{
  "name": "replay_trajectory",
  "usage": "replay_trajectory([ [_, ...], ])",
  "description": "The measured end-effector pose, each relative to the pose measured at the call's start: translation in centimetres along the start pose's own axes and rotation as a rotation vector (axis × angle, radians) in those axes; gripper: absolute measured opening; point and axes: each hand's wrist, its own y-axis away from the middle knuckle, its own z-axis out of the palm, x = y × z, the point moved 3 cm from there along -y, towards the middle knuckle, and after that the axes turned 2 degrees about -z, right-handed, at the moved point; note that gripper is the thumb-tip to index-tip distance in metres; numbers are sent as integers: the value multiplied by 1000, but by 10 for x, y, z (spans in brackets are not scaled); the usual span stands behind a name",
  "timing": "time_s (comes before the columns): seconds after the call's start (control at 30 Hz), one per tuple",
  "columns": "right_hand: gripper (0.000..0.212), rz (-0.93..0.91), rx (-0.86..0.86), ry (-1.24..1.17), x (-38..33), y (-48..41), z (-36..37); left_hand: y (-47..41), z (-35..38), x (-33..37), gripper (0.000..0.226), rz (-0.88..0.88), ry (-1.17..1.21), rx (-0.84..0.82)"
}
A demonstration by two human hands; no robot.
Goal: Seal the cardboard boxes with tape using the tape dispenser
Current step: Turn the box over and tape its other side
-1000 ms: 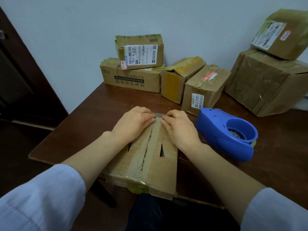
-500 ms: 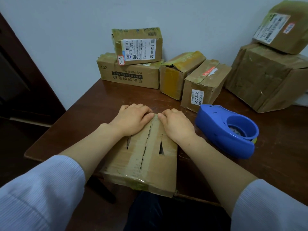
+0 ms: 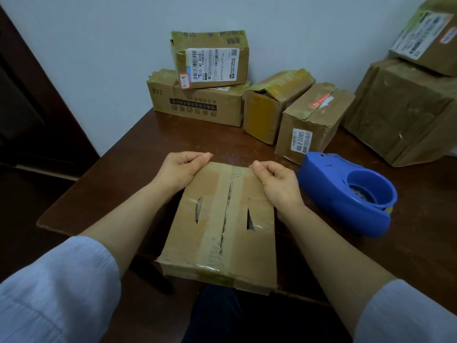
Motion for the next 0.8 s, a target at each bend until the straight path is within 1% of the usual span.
replay_trajectory([
  [0.07, 18, -48, 50, 35, 0, 0, 1, -1, 1, 0, 24, -14, 12, 66],
  [0.17, 22, -67, 163, 73, 0, 0, 1, 1, 3, 0, 31, -67, 26, 127],
  [0.2, 21, -56, 209, 68, 0, 0, 1, 3, 3, 1, 32, -101, 53, 108],
  [0.27, 20, -35, 278, 73, 1, 3, -2, 7, 1, 0, 36, -148, 66, -19],
  [0.33, 26, -23, 304, 93, 2, 6, -3, 15, -1, -2, 42, -139, 2, -145],
  [0.37, 29, -19, 303, 91, 3, 6, -3, 18, -2, -3, 44, -117, -24, -151],
  [0.43, 31, 15, 253, 57, 2, 7, -3, 22, -3, -3, 44, -78, -51, -51],
  [0.47, 27, 55, 200, 13, 2, 7, -3, 23, -2, -1, 42, -64, -55, 12],
  [0.53, 12, 134, 33, -74, 3, 10, -9, 24, -1, 0, 40, -46, -59, 107],
  [0.57, 12, 153, -50, -97, 3, 12, -12, 24, -1, -2, 38, -39, -56, 144],
  [0.6, 17, 158, -100, -101, 5, 15, -15, 25, -1, -1, 37, -30, -54, 178],
  [0.63, 25, 147, -103, -78, 7, 16, -17, 26, -2, -1, 36, -28, -57, 208],
  [0.7, 40, 66, 12, 48, 8, 20, -19, 30, -2, 0, 34, -29, -88, 273],
  [0.73, 42, 8, 91, 116, 7, 23, -19, 32, -3, 2, 33, -25, -115, 309],
  [0.8, 37, -58, 203, 200, 3, 26, -21, 37, -4, 8, 35, 8, -239, 374],
])
